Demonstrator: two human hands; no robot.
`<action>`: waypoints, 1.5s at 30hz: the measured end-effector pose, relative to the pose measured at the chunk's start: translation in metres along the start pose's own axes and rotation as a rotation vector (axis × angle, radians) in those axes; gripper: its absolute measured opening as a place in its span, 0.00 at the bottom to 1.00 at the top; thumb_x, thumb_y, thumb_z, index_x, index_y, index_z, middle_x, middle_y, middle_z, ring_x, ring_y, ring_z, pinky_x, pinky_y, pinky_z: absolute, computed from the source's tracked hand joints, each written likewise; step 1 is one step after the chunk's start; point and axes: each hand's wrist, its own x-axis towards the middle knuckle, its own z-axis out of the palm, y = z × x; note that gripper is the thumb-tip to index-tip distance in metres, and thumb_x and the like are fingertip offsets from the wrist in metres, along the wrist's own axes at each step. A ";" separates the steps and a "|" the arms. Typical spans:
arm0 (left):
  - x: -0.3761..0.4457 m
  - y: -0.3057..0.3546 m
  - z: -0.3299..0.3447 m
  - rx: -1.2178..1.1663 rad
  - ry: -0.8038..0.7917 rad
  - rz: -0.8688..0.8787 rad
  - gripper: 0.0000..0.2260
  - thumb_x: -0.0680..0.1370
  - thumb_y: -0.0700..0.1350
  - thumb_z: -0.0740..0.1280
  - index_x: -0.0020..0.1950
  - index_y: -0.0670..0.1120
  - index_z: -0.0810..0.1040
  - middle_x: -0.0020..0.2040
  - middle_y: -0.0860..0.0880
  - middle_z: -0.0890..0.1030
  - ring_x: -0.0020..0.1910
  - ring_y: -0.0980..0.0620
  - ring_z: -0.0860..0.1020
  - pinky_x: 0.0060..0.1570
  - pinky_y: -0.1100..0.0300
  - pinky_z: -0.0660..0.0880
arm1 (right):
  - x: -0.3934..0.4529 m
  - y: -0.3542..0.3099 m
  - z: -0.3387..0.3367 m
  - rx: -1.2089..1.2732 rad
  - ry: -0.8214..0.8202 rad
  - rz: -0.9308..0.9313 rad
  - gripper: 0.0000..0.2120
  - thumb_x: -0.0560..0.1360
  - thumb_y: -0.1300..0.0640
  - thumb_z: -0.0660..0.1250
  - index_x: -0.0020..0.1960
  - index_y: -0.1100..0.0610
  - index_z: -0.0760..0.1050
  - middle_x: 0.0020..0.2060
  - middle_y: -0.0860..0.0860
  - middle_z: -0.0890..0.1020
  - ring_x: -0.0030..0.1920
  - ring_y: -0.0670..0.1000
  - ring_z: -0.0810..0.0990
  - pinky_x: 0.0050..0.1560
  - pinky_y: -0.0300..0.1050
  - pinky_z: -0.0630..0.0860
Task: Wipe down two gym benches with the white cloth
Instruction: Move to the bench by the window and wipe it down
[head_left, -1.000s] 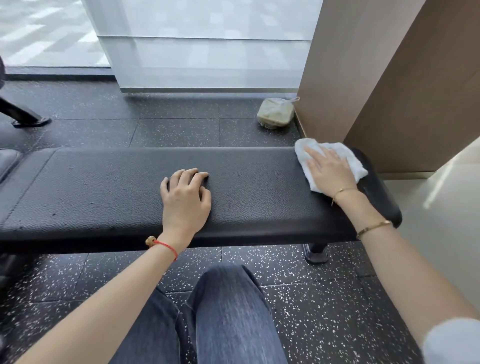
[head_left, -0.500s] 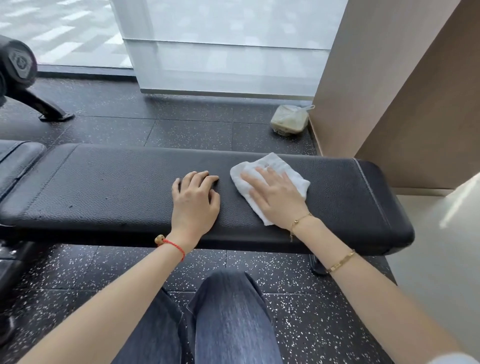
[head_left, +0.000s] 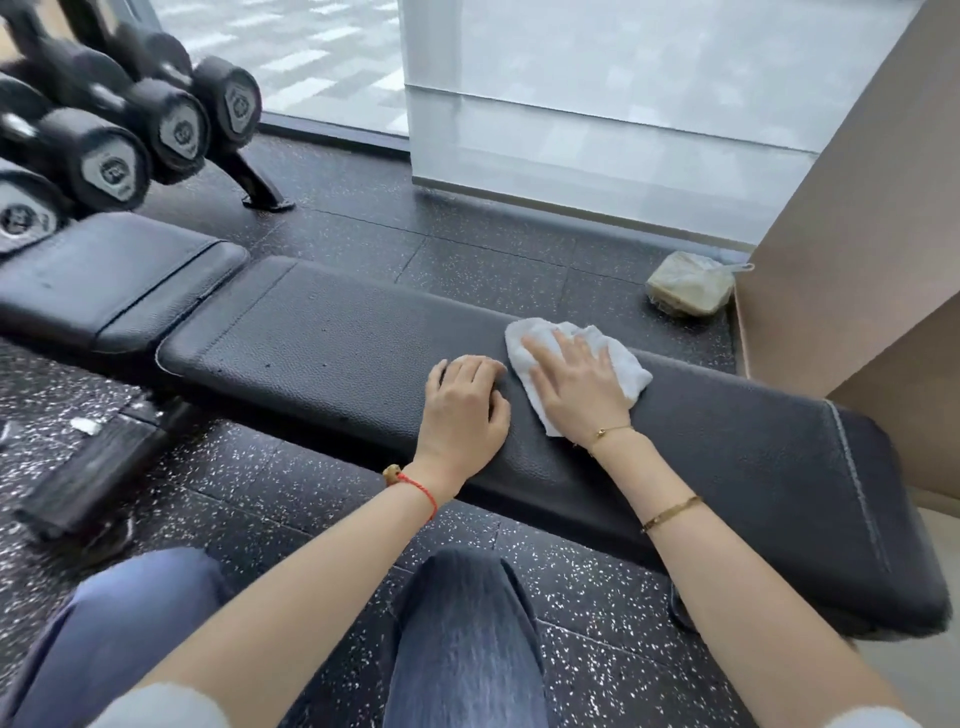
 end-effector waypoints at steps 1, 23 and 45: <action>-0.001 0.000 -0.004 0.008 0.025 -0.001 0.12 0.76 0.41 0.64 0.59 0.45 0.79 0.56 0.49 0.81 0.60 0.48 0.77 0.71 0.48 0.64 | 0.003 -0.007 0.001 0.001 -0.001 -0.015 0.22 0.83 0.46 0.49 0.76 0.44 0.59 0.77 0.52 0.60 0.77 0.57 0.55 0.76 0.59 0.50; 0.023 -0.325 -0.183 0.215 0.084 0.009 0.16 0.78 0.44 0.61 0.64 0.45 0.79 0.62 0.47 0.80 0.64 0.44 0.75 0.65 0.44 0.70 | 0.090 -0.276 0.053 -0.007 -0.070 -0.227 0.23 0.83 0.44 0.46 0.77 0.41 0.56 0.79 0.52 0.57 0.79 0.60 0.51 0.77 0.63 0.44; 0.038 -0.386 -0.158 0.178 0.128 0.171 0.14 0.80 0.48 0.60 0.63 0.51 0.78 0.61 0.53 0.80 0.64 0.48 0.74 0.67 0.45 0.64 | 0.087 -0.365 0.071 -0.099 0.016 0.076 0.22 0.83 0.44 0.47 0.77 0.40 0.56 0.78 0.51 0.58 0.78 0.58 0.54 0.77 0.59 0.47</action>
